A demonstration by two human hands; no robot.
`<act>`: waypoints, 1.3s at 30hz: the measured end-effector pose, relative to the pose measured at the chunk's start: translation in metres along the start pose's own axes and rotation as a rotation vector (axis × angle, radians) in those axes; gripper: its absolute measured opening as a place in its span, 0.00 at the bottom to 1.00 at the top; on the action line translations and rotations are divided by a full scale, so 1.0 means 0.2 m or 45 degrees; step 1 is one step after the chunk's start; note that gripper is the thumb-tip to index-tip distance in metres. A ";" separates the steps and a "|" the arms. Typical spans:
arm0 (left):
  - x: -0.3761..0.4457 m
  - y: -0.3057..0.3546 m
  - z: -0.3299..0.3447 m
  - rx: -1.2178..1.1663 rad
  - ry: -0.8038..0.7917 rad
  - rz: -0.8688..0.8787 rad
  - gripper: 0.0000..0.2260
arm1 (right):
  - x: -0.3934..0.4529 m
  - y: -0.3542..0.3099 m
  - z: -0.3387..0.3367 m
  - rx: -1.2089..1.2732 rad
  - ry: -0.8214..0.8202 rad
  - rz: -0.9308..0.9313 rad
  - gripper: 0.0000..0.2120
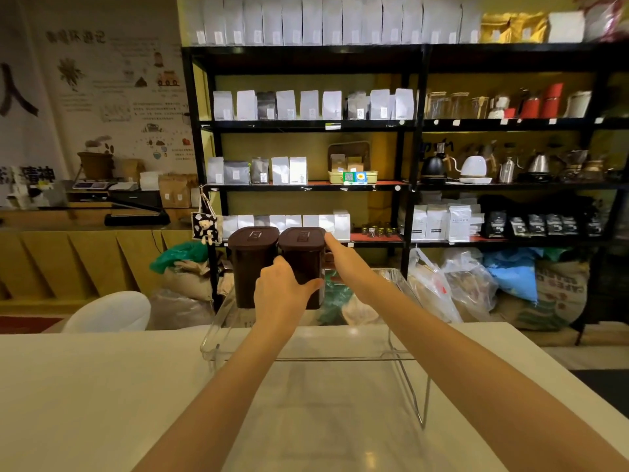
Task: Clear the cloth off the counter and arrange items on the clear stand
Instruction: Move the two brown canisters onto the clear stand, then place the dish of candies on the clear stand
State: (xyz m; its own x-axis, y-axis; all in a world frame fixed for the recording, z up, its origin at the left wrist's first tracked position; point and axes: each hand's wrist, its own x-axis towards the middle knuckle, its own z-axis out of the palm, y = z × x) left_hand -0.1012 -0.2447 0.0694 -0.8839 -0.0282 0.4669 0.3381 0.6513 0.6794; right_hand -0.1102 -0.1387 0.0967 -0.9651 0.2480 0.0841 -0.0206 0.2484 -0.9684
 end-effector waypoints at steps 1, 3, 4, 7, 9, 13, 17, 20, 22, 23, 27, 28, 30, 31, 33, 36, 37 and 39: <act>0.00 0.00 0.00 -0.002 0.001 0.002 0.24 | 0.00 0.00 0.00 -0.038 0.002 -0.018 0.24; -0.01 -0.01 -0.01 0.012 0.004 0.013 0.25 | -0.01 0.01 0.01 -0.105 0.004 -0.058 0.23; -0.01 -0.01 -0.01 0.033 0.004 0.019 0.25 | -0.02 0.01 0.00 -0.142 0.008 -0.084 0.23; -0.01 0.00 -0.02 0.101 0.000 0.012 0.26 | -0.06 0.01 -0.06 -0.450 0.006 -0.255 0.19; -0.02 0.01 -0.02 0.131 0.000 0.014 0.25 | -0.10 0.02 -0.11 -0.570 0.024 -0.308 0.15; -0.04 0.02 0.00 0.113 0.010 -0.002 0.26 | -0.21 0.05 -0.20 -0.807 -0.032 -0.366 0.15; -0.06 0.03 0.02 0.097 0.014 -0.039 0.31 | -0.35 0.11 -0.34 -0.954 -0.046 -0.435 0.15; -0.11 0.04 0.03 0.090 0.015 -0.018 0.38 | -0.45 0.17 -0.44 -1.042 -0.010 -0.489 0.15; -0.17 0.05 0.04 0.128 0.040 0.048 0.39 | -0.53 0.21 -0.50 -1.069 0.017 -0.513 0.15; -0.20 0.05 0.04 0.174 0.067 0.095 0.38 | -0.57 0.23 -0.53 -1.084 0.029 -0.532 0.14; -0.35 0.09 0.03 0.290 0.126 0.340 0.30 | -0.77 0.32 -0.62 -1.219 0.122 -0.620 0.16; -0.40 0.10 0.02 0.281 0.114 0.410 0.28 | -0.82 0.34 -0.64 -1.248 0.138 -0.639 0.17; -0.50 0.12 0.02 0.245 0.076 0.576 0.24 | -0.91 0.40 -0.67 -1.299 0.150 -0.643 0.18; -0.56 0.13 0.02 0.227 0.046 0.656 0.23 | -0.95 0.44 -0.68 -1.314 0.151 -0.636 0.18; -0.68 0.12 0.03 0.188 -0.083 0.761 0.23 | -1.04 0.51 -0.70 -1.312 0.131 -0.617 0.19; -0.87 0.09 0.04 0.142 -0.381 0.825 0.29 | -1.16 0.61 -0.70 -1.311 0.049 -0.601 0.23; -0.93 0.07 0.05 0.126 -0.485 0.840 0.32 | -1.20 0.64 -0.71 -1.313 0.026 -0.591 0.24; -1.02 0.04 0.06 0.102 -0.709 0.797 0.38 | -1.25 0.70 -0.71 -1.300 -0.014 -0.550 0.24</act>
State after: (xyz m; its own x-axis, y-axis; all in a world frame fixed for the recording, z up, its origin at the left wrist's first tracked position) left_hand 0.0782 -0.2249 -0.0283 -0.5782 0.7209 0.3821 0.8136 0.4746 0.3358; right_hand 0.1653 -0.0330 -0.0270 -0.9310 -0.0525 0.3612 -0.1357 0.9685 -0.2089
